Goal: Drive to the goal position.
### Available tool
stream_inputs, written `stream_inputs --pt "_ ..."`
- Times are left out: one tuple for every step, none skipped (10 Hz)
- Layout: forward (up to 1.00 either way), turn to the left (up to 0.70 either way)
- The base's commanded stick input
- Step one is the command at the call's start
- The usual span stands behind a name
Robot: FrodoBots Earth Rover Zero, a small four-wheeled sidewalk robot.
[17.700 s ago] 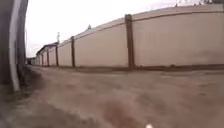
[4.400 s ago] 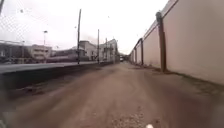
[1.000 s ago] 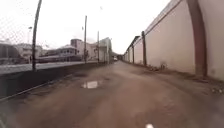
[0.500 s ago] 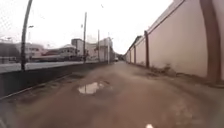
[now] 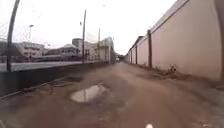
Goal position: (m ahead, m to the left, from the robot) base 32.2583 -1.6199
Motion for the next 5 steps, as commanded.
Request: stream_inputs --pt "0.85 0.05" --pt "0.85 0.05" --pt "0.85 0.05" --pt "0.85 0.05" --pt "0.85 0.05"
